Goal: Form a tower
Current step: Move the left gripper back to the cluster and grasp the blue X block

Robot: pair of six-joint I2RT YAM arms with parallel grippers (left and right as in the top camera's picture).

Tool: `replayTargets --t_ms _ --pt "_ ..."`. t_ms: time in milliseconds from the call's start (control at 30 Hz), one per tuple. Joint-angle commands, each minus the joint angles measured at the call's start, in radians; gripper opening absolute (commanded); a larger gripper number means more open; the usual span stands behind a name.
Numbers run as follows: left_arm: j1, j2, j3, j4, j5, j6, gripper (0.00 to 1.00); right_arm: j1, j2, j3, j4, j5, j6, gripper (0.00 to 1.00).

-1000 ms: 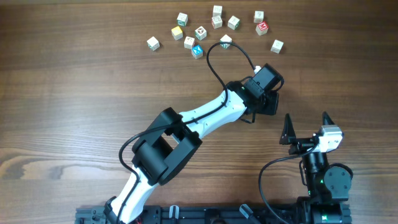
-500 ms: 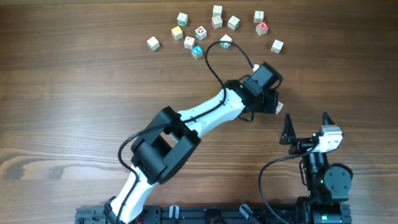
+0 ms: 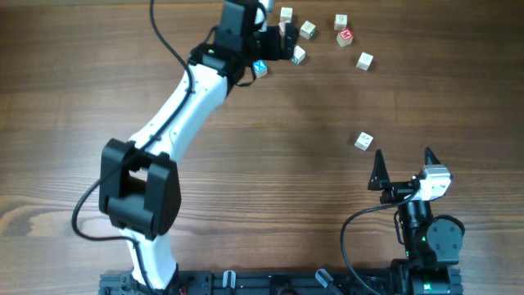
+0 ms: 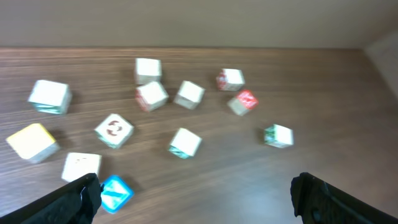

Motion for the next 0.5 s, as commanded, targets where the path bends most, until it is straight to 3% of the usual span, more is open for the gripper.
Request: replayTargets --t_ms 0,200,367,467 --pt "0.019 0.113 -0.005 0.022 -0.075 -0.033 1.00 0.004 -0.006 -0.001 0.002 -0.016 -0.010 1.00" --pt "0.011 0.272 -0.005 0.047 -0.153 -0.190 1.00 0.004 -0.006 -0.001 0.002 -0.016 -0.010 1.00" --pt "0.009 0.335 -0.005 0.045 -0.159 -0.217 1.00 0.004 -0.006 -0.001 0.002 -0.016 -0.010 1.00" --pt "0.009 0.360 -0.006 0.027 -0.159 -0.217 0.79 0.004 -0.006 -0.001 0.002 -0.016 -0.010 1.00"
